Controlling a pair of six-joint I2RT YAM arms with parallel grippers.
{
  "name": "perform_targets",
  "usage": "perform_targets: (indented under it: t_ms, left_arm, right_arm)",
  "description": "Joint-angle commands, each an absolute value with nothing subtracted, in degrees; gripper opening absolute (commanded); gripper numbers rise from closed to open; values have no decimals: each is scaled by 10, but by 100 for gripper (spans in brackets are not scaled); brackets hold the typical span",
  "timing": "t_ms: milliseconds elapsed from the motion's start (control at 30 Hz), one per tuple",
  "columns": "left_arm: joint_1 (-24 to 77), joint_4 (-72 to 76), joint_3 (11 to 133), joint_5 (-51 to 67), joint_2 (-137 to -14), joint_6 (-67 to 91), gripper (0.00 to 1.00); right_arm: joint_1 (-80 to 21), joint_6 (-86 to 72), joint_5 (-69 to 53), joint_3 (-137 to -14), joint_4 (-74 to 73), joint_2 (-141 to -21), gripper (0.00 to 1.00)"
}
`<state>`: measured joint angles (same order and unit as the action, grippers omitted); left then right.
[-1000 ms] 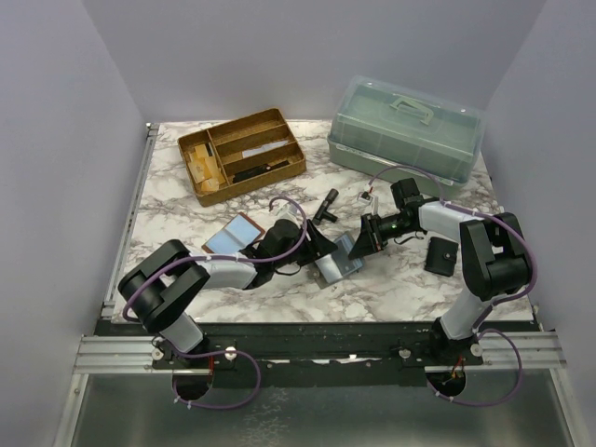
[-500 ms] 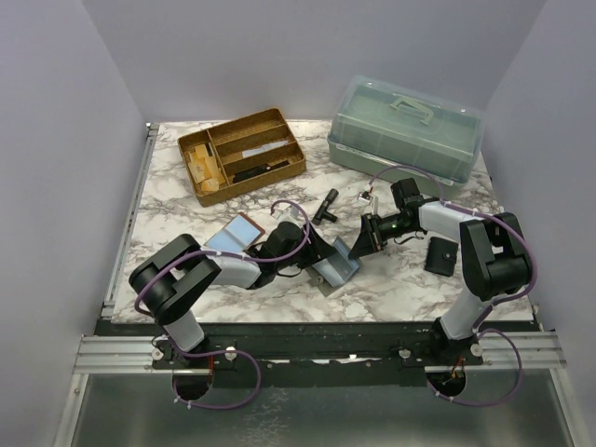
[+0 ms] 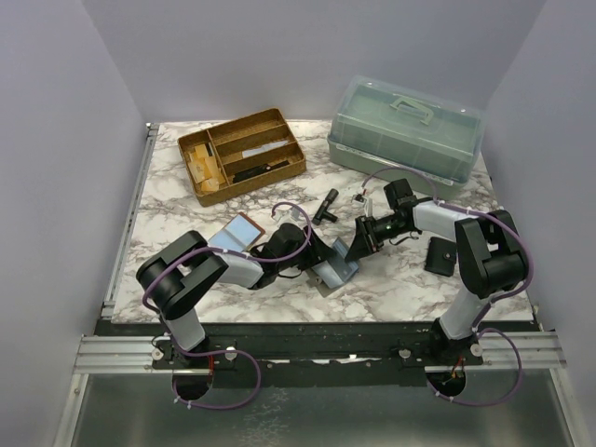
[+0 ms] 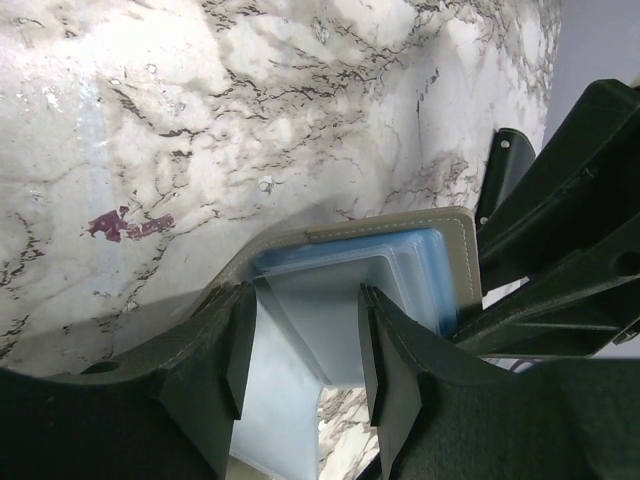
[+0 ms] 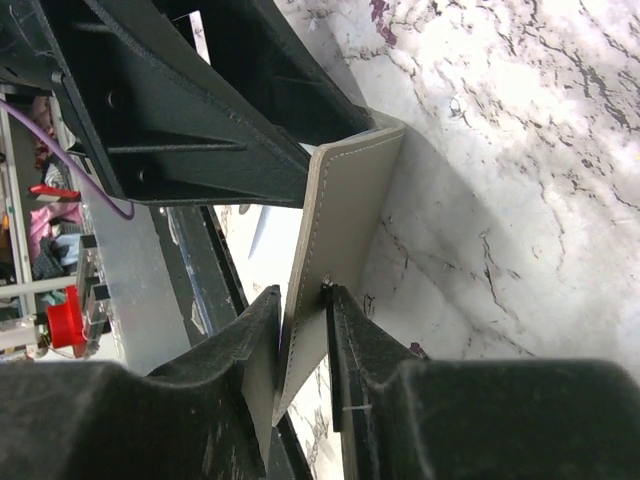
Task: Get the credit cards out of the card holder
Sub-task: Remove the credit card from the card holder.
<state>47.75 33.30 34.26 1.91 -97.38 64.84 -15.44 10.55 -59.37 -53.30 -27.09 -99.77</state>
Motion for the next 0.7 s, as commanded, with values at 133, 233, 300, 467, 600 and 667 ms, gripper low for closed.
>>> perform_targets:
  t_ms: [133, 233, 300, 467, 600, 667]
  left_arm:
    - [481, 346, 340, 15, -987, 654, 51]
    - [480, 347, 338, 13, -984, 654, 50]
    - [480, 347, 336, 12, -982, 654, 50]
    - [480, 361, 320, 16, -954, 646, 54]
    - [480, 411, 279, 24, -894, 638, 58]
    - [479, 426, 255, 23, -852, 636, 59]
  right_arm:
    - [-156, 106, -581, -543, -273, -1002, 21]
    - [-156, 106, -581, -543, -273, -1002, 14]
    - [-156, 108, -580, -543, -273, -1001, 9]
    - [-156, 120, -567, -541, -274, -973, 1]
    - [-156, 137, -555, -534, -257, -897, 0]
    - [-157, 147, -542, -529, -245, -849, 0]
